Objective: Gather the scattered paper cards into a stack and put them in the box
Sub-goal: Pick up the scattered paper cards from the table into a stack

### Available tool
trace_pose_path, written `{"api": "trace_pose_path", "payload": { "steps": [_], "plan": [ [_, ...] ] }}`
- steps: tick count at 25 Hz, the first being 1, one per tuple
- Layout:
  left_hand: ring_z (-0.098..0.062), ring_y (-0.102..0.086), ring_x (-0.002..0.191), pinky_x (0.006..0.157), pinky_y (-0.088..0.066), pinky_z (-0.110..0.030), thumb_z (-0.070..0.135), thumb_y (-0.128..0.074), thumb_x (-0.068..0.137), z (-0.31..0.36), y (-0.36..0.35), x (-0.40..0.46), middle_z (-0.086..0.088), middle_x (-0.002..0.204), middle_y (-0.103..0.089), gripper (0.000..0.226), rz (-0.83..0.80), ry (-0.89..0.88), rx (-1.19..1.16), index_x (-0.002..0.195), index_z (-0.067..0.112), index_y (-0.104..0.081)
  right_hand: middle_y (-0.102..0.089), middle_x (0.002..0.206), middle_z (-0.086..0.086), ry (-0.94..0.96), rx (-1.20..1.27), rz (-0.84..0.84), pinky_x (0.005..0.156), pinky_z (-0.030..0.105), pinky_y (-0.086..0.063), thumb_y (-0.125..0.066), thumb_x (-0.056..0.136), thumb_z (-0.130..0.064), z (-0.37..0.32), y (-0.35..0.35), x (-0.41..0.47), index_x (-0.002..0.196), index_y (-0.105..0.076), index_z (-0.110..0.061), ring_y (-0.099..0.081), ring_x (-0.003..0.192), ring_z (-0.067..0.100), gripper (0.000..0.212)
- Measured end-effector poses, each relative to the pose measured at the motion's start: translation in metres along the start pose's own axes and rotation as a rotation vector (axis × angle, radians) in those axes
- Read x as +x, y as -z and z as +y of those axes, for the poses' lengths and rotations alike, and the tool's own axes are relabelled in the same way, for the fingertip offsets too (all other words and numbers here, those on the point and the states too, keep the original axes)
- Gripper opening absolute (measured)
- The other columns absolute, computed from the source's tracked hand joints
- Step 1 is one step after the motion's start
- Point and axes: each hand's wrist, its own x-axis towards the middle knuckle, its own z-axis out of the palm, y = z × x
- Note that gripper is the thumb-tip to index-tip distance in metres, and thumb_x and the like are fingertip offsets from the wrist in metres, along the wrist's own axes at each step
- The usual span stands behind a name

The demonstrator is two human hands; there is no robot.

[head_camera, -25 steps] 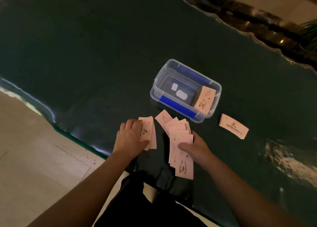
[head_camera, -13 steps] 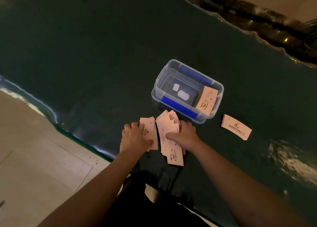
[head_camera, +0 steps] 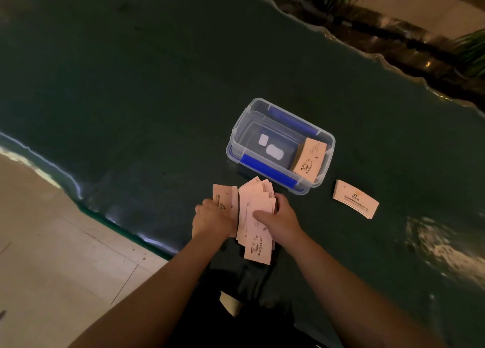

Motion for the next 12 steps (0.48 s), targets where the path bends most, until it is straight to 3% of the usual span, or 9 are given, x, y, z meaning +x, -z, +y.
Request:
{"api": "trace_pose_path", "payload": {
  "steps": [2,4,8,10,12],
  "plan": [
    [-0.033,-0.066,0.108,0.091,-0.059,-0.047,0.026,-0.074,0.089,0.006,-0.001,0.001,-0.014,0.121,-0.060,0.043,-0.009,-0.012,-0.003,0.115,0.012,-0.044,-0.067,0.117,-0.011,-0.043,0.102,-0.006,0.065,0.033,-0.059,-0.081,0.090,-0.022,0.006,0.003,-0.002,0.144,-0.044,-0.039,-0.070,0.089,0.008,0.067],
    [-0.034,-0.064,0.113,0.095,-0.057,-0.045,0.027,-0.075,0.088,0.010,0.000,0.004,-0.017,0.126,-0.058,0.051,-0.019,-0.020,0.055,0.122,0.009,-0.043,-0.071,0.125,-0.003,-0.095,0.195,0.000,0.075,0.046,-0.065,-0.079,0.092,-0.019,0.012,0.006,-0.005,0.143,-0.045,-0.037,-0.074,0.098,0.017,0.064],
    [-0.032,-0.058,0.118,0.098,-0.054,-0.041,0.034,-0.079,0.084,0.021,-0.002,0.009,-0.019,0.135,-0.049,0.075,-0.052,0.041,0.205,0.140,0.003,-0.040,-0.075,0.118,0.000,-0.134,0.367,0.017,0.072,0.050,-0.065,-0.074,0.097,-0.016,0.026,0.015,-0.015,0.145,-0.050,-0.031,-0.075,0.101,0.022,0.056],
    [-0.032,-0.059,0.116,0.096,-0.055,-0.041,0.035,-0.078,0.083,0.023,0.002,0.011,-0.019,0.133,-0.051,0.073,-0.082,0.038,0.226,0.139,0.004,-0.043,-0.077,0.120,0.004,-0.158,0.454,0.032,0.086,0.059,-0.064,-0.071,0.099,-0.015,0.034,0.019,-0.018,0.144,-0.052,-0.029,-0.076,0.107,0.028,0.052],
    [-0.034,-0.062,0.117,0.096,-0.055,-0.044,0.030,-0.078,0.083,0.020,0.009,0.017,-0.018,0.131,-0.058,0.063,-0.102,0.002,0.214,0.132,0.006,-0.046,-0.078,0.121,0.006,-0.165,0.514,0.040,0.088,0.059,-0.064,-0.068,0.100,-0.015,0.040,0.024,-0.019,0.145,-0.053,-0.027,-0.077,0.108,0.029,0.049]
  ]
}}
